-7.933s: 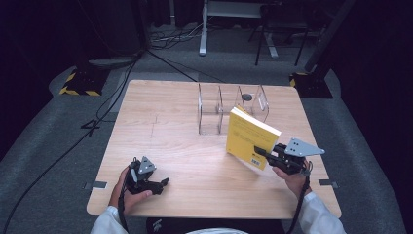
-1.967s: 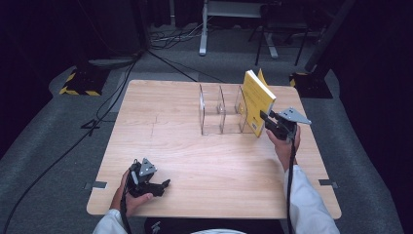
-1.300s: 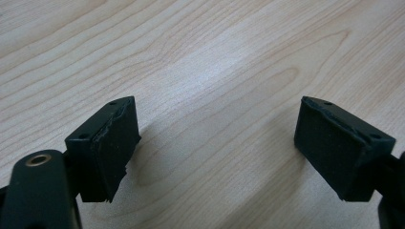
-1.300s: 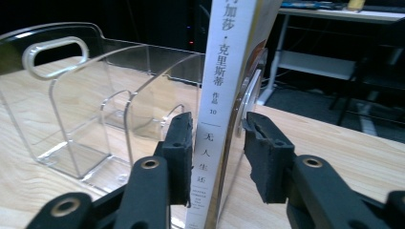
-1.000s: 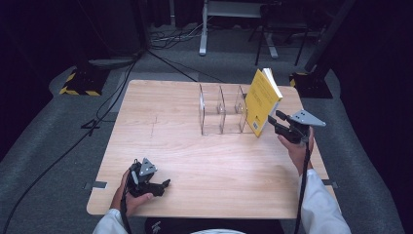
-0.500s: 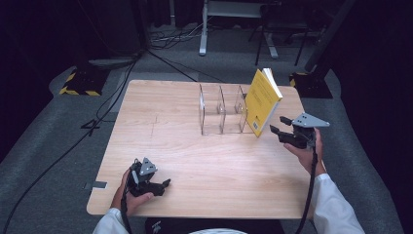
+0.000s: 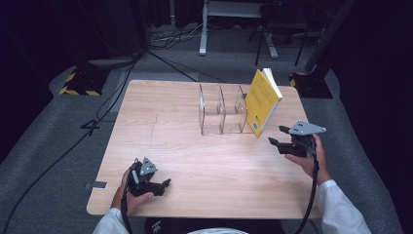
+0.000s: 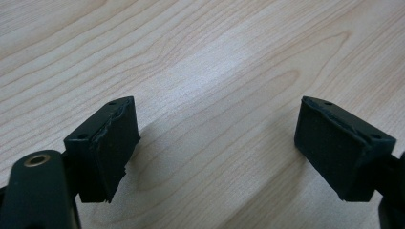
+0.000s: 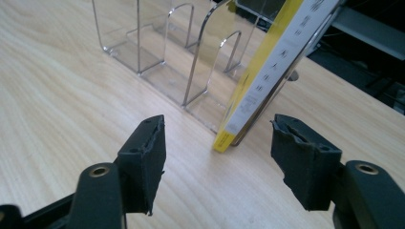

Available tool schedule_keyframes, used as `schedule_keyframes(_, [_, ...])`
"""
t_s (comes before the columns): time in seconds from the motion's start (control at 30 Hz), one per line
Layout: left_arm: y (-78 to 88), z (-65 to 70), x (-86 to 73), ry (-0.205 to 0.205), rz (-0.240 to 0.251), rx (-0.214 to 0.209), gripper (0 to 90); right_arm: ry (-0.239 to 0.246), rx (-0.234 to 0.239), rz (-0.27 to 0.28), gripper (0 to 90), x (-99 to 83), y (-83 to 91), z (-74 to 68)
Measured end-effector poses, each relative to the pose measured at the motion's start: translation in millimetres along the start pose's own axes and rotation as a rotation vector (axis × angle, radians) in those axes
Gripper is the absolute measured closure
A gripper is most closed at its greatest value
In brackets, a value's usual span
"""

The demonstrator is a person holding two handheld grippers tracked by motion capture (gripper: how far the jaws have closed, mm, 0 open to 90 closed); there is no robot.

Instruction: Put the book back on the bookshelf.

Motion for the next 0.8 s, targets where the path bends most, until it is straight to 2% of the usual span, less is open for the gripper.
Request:
schedule_keyframes(0.07, [0.1,0.0,0.0,0.0,-0.001,0.0,15.7,0.009,0.004,-0.01,37.1,-3.5,1.3,-2.9])
schedule_keyframes(0.1, [0.1,0.0,0.0,0.0,-0.001,0.0,15.7,-0.005,0.014,-0.017,37.1,-6.1,2.9,-4.7])
schedule_keyframes(0.23, [0.1,0.0,0.0,0.0,-0.001,0.001,15.7,0.009,0.01,-0.016,37.2,-10.8,5.6,-8.6])
schedule_keyframes(0.37, [0.1,0.0,0.0,0.0,-0.001,0.001,15.7,0.008,0.033,-0.039,36.2,-18.8,8.2,-14.3])
schedule_keyframes(0.43, [0.1,0.0,0.0,0.0,-0.001,0.001,15.7,0.034,0.023,-0.04,36.1,-22.9,10.6,-17.0])
schedule_keyframes(0.8, [0.1,-0.1,-0.1,-0.001,-0.002,0.003,15.7,0.067,0.051,-0.092,34.4,-44.8,17.9,-28.0])
Point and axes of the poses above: each handheld gripper's, and its own axes: y roughly backward along the jaws, x roughly out of its top, z roughly to its right, the point moved 7 cm from there along -y, roughly forward along the jaws, and after that the axes turned 7 degrees about -y, right-handed, at the moved point
